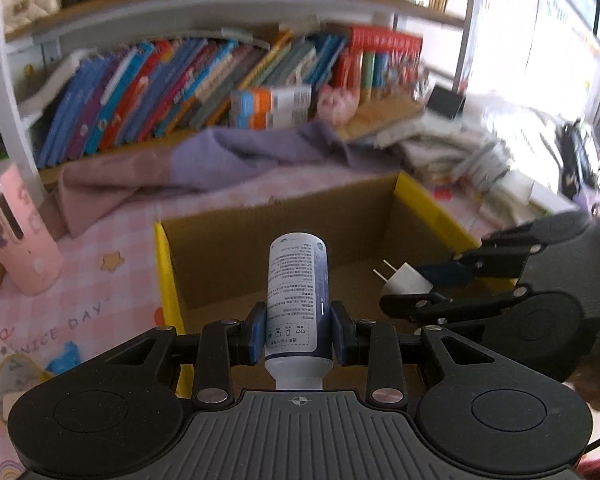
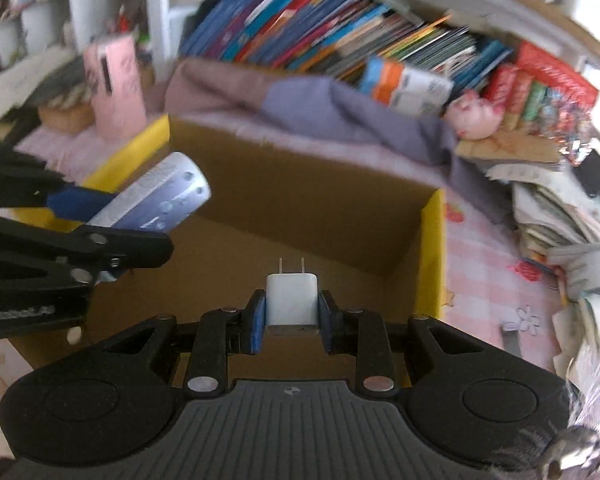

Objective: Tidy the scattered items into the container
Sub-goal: 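Open the right tool to drop the charger while the left tool releases the tube into the box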

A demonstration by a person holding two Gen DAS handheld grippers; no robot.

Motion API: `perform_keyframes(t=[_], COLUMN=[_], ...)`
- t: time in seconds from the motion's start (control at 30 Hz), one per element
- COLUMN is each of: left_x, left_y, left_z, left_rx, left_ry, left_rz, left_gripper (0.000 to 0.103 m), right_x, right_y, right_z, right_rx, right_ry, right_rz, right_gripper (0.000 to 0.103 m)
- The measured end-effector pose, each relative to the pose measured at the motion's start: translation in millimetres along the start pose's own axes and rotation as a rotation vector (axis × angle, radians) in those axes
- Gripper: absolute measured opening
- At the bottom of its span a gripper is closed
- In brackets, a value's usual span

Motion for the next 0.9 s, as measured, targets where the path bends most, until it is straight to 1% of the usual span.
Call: perform_keyframes(t=[0.1,0.2,0.33,0.47,0.5,0.57,0.6,0.67,0.73,0.9], left_x=[13.9,20.0,22.6,23.7,22.8,17.9,14.1,6.4,-2.0,-19.4], left_y=[1.4,4.2,4.5,5.8,5.4,3.9,3.8,2.4,0.5,0.2], left_z=[8.8,16.4,23.6,23.1,22.9,18.5,15.9,10.7,6.3,1.4], left_rx=[0.006,0.003,-0.001,0.000,-0.005,-0.013,-0.011,-0.012,-0.016,-0.026], left_ry=[-0.049,-0.078,-0.090,-0.095,-0.092,-0.061,-0.042,-0.011,0.019,0.058], left_rz=[-0.004,0.004,-0.002,-0.010,-0.014,-0.034,-0.039,-0.053,-0.067,-0.077], left_gripper=[0.031,0.031,0.031,0.031,0.031,0.035,0.037,0.048,0.053,0.055], right_x=[12.5,16.7,17.2,18.0,17.3,15.3,13.8,9.7,4.6,-10.7], right_y=[-4.7,-8.0,-7.4,-6.0,-5.4,-3.3,-1.6,0.4,1.3,1.3], right_z=[7.5,12.8,14.3,15.3,14.7,13.5,13.2,12.0,10.3,5.0], right_rx=[-0.036,-0.028,-0.022,-0.012,-0.008,-0.003,0.007,0.030,0.039,0.066], right_ry=[-0.049,-0.070,-0.080,-0.095,-0.091,-0.079,-0.073,-0.060,-0.043,0.010], right_rz=[-0.028,-0.054,-0.057,-0.055,-0.052,-0.041,-0.040,-0.048,-0.042,-0.031], right_gripper=[0.025,0.025,0.025,0.026,0.026,0.036,0.037,0.037,0.040,0.047])
Point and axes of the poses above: each gripper's, at about its wrist camera, not at the fingertips, and x roughly the way its jaws point, y to its right, z to its underside, the point moved 10 cm from there along x, roughly the way its jaws point, and after that the axes turned 1 degree about x, right-handed, at the moved point
